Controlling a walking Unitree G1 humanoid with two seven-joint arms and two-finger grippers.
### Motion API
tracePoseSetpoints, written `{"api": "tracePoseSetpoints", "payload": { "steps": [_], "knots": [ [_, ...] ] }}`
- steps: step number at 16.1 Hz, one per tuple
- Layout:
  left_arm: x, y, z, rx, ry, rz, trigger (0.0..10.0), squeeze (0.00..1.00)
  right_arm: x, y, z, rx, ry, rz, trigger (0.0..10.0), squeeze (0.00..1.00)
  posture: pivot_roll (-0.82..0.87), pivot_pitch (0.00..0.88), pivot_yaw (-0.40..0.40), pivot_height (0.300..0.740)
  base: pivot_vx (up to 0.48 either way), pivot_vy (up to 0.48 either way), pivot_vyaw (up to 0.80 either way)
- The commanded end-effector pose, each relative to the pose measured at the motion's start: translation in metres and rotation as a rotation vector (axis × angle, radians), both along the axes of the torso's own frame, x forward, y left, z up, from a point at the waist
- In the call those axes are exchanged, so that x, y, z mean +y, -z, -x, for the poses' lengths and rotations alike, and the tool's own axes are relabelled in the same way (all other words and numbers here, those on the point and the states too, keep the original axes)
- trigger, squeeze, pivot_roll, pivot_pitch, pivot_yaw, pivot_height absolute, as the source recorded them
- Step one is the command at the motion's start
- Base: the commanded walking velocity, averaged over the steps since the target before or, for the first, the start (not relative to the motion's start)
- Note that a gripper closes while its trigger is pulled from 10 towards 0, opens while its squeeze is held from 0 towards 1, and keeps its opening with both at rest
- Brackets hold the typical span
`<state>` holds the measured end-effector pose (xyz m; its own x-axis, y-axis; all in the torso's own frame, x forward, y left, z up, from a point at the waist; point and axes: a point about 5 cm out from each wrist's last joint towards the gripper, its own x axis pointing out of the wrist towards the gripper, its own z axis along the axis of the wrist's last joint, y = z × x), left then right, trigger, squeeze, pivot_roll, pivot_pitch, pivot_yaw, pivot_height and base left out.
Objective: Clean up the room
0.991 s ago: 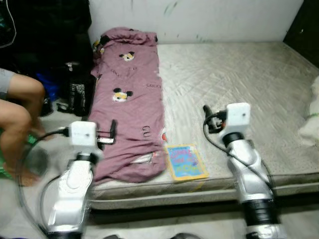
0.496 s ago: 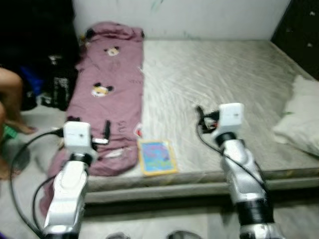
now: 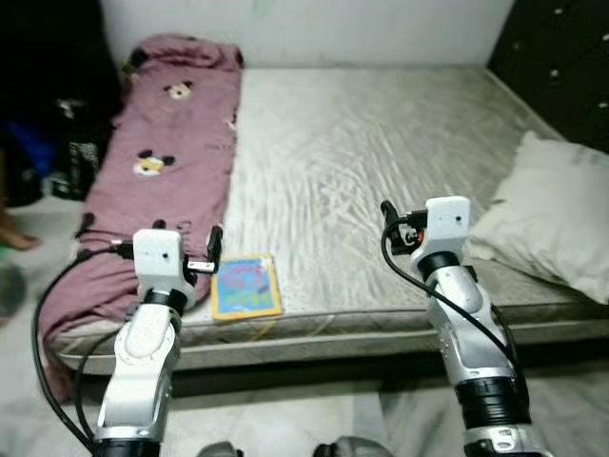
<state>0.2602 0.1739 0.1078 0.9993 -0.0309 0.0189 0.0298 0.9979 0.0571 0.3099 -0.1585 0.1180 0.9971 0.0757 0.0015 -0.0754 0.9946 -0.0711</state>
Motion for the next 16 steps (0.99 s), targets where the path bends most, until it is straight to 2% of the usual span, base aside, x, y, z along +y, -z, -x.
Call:
{"api": "tracePoseSetpoints", "payload": {
  "steps": [1,10,16],
  "knots": [
    [0.0031,-0.0038,-0.0004,-0.018,0.000,-0.001,10.0,0.00,0.0030,-0.0046,-0.0017,-0.014,-0.013,-0.003,10.0,0.00,-0.10,0.000,-0.025,0.740,0.000,0.000,0.00],
    [0.0021,-0.0040,0.0000,-0.026,0.011,0.002,10.0,0.00,0.0030,-0.0046,-0.0017,-0.015,-0.013,-0.002,10.0,0.00,-0.10,0.000,-0.025,0.740,0.000,0.000,0.00],
    [0.0015,-0.0041,0.0000,-0.029,0.017,0.003,10.0,0.00,0.0028,-0.0048,-0.0019,-0.016,-0.013,-0.003,10.0,0.00,-0.10,0.000,-0.025,0.740,0.269,0.000,0.00]
  ]
}}
